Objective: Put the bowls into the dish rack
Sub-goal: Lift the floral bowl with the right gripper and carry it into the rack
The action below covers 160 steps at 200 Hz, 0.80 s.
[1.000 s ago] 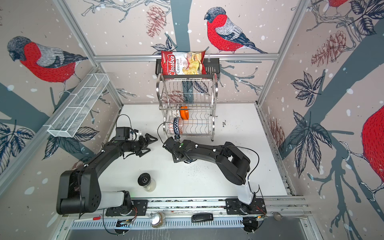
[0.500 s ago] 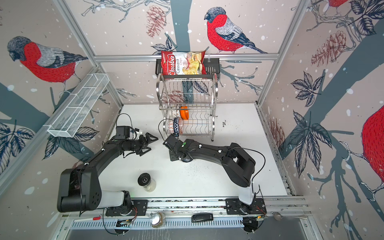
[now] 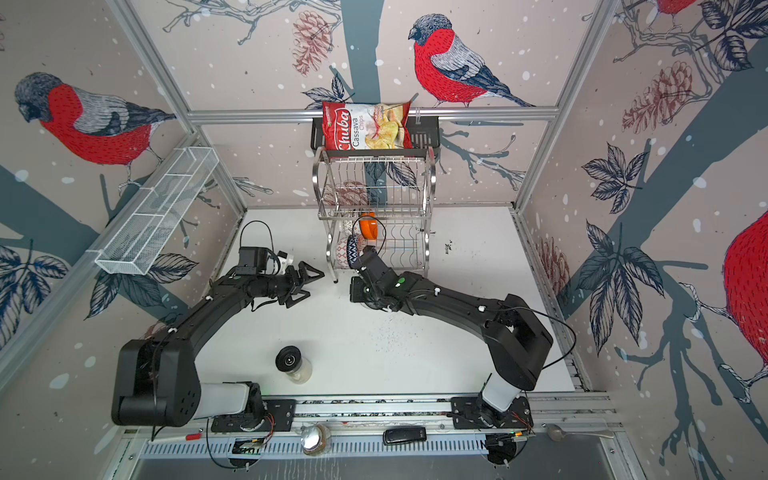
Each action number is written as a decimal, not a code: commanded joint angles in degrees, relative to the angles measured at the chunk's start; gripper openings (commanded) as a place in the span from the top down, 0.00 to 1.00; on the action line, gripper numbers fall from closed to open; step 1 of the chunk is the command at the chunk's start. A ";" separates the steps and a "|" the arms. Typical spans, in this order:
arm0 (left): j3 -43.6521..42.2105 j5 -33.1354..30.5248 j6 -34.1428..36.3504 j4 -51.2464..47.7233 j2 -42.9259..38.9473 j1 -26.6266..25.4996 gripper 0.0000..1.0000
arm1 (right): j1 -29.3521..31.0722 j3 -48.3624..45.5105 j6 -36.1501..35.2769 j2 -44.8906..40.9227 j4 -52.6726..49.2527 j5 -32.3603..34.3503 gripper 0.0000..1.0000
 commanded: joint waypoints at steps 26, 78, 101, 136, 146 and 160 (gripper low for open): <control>-1.05 -0.19 -1.56 0.02 -2.18 -1.39 0.03 | -5.01 -4.87 0.19 -6.66 13.43 -4.83 0.99; -4.49 -0.64 -7.14 6.24 -5.41 -4.09 0.03 | -11.39 -15.24 1.84 -13.40 32.34 -9.02 1.00; -3.62 -1.52 -8.28 7.16 -6.02 -5.82 0.03 | -15.09 -18.84 4.77 -13.46 40.10 -13.65 1.00; -1.61 -2.77 -8.36 6.36 -5.58 -7.77 0.03 | -19.81 -23.23 10.95 -11.79 53.53 -19.99 1.00; -1.42 -2.93 -8.62 6.35 -5.49 -7.95 0.03 | -20.73 -24.30 12.71 -11.12 57.15 -21.39 1.00; -1.24 -3.32 -8.47 5.90 -5.39 -8.26 0.03 | -21.69 -24.82 13.91 -10.10 59.66 -22.75 1.00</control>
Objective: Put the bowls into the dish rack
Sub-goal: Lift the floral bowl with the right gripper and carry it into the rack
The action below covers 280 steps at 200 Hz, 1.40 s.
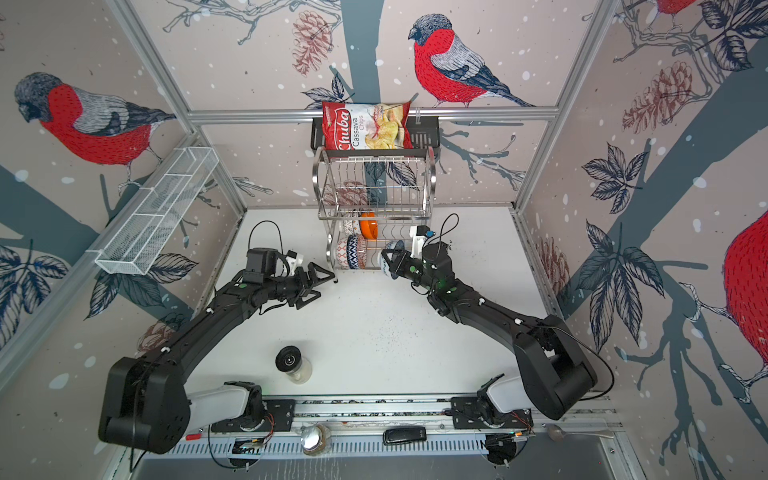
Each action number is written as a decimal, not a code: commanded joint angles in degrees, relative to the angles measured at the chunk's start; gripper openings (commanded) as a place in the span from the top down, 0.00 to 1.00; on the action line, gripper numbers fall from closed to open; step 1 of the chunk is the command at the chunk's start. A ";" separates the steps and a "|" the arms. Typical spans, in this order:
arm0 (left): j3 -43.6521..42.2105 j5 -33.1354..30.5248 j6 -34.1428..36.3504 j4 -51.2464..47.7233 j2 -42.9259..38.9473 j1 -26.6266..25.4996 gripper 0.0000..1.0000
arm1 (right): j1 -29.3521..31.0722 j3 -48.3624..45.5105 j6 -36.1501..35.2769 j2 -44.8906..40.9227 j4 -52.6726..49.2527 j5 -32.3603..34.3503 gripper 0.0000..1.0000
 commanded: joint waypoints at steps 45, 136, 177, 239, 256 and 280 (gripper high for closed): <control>0.43 -1.97 0.13 0.57 0.03 -0.75 0.03 | -3.51 -2.72 11.07 6.15 26.84 -10.02 1.00; 2.46 -2.33 0.18 -0.17 0.90 -1.38 0.03 | -3.21 3.17 21.75 21.27 41.90 -14.66 1.00; 2.29 -2.31 0.65 -0.70 0.72 -1.38 0.03 | -2.64 7.74 23.29 26.45 42.37 -15.73 1.00; 2.51 -2.28 1.27 -1.13 0.86 -1.38 0.03 | -2.51 11.40 25.20 31.04 43.71 -16.07 1.00; 2.66 -2.24 1.31 -1.08 0.82 -1.38 0.03 | -2.52 12.02 25.29 31.97 43.69 -16.30 1.00; 2.71 -2.17 1.23 -1.05 0.88 -1.38 0.03 | -2.69 12.74 25.38 33.17 43.69 -16.58 1.00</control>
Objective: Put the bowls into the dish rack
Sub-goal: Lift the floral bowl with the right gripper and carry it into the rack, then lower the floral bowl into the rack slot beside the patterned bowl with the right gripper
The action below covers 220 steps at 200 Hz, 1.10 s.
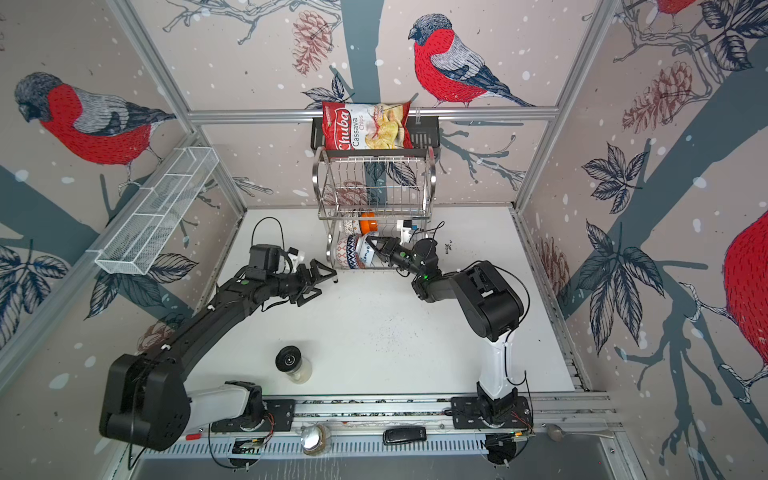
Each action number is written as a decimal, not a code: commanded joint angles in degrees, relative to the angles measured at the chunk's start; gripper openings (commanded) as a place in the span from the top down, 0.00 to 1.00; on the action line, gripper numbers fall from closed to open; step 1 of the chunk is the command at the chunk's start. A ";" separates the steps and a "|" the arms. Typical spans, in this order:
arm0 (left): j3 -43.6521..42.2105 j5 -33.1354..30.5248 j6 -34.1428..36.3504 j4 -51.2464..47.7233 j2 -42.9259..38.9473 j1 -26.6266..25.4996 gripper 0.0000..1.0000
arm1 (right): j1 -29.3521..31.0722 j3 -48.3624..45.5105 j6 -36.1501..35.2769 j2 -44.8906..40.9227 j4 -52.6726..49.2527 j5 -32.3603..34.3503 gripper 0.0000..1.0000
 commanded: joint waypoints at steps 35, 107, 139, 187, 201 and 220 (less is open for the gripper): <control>0.54 0.18 1.08 -0.04 -0.08 -0.01 0.03 | -0.30 2.52 1.09 2.93 5.46 -1.91 1.00; 0.92 -0.10 1.56 -0.73 -0.27 -0.05 0.03 | -0.81 3.01 1.93 5.21 6.17 -2.08 1.00; 0.98 -0.10 1.61 -0.87 -0.22 -0.05 0.03 | -0.75 2.50 2.95 6.00 7.58 -1.74 1.00; 0.99 -0.27 1.78 -1.26 -0.22 -0.05 0.03 | -0.73 3.22 3.62 7.21 6.22 -1.33 1.00; 0.96 -0.23 1.78 -1.19 -0.22 -0.05 0.03 | -0.79 3.44 3.85 7.55 5.46 -1.28 1.00; 0.90 -0.19 1.85 -1.39 -0.33 -0.05 0.03 | -0.72 3.36 3.93 7.93 4.80 -0.93 1.00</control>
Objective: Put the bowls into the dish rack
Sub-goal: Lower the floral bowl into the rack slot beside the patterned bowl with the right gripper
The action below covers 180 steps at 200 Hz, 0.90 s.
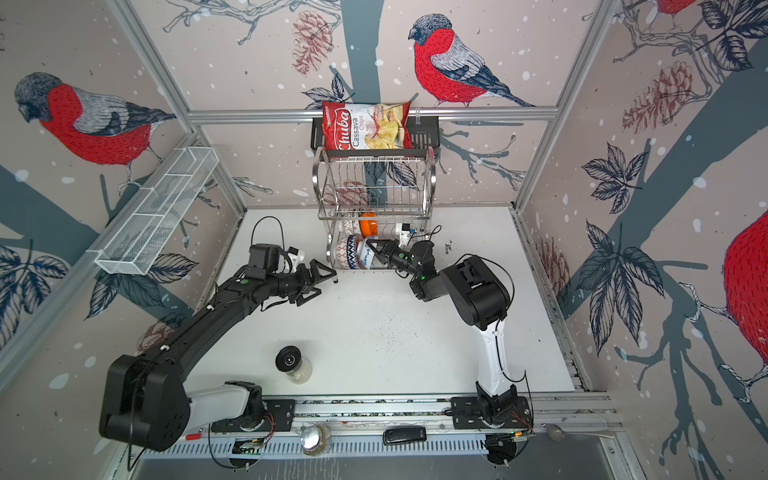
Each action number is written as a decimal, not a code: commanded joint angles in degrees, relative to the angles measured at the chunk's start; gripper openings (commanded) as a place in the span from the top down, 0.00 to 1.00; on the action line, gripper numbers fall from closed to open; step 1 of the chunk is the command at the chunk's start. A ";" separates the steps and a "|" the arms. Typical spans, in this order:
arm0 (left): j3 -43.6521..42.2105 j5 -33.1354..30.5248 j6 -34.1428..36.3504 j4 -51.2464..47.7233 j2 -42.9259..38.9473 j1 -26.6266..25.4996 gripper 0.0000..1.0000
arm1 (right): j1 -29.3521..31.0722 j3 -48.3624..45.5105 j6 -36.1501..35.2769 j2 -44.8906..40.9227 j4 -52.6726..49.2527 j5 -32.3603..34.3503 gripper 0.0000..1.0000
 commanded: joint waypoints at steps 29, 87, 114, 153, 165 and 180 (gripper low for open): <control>0.11 -0.05 0.97 -0.24 -0.48 -0.05 0.03 | 0.13 0.44 1.44 1.23 2.70 0.15 1.00; 0.26 -0.19 1.24 -1.09 -0.79 -0.05 0.03 | 0.05 0.97 2.09 2.32 3.23 0.42 1.00; 0.31 -0.17 1.24 -1.17 -0.81 -0.03 0.03 | -0.15 0.64 1.87 2.16 2.90 0.26 1.00; 0.32 -0.25 1.06 -1.17 -0.90 -0.05 0.03 | -0.55 0.27 -0.03 1.15 0.14 -0.88 1.00; 0.29 -0.21 0.93 -1.07 -0.94 -0.05 0.03 | -0.59 0.43 -1.20 0.73 -1.42 -1.48 1.00; 0.11 -0.21 0.82 -1.09 -1.12 -0.05 0.03 | -0.76 1.09 -2.60 0.49 -4.14 -2.43 1.00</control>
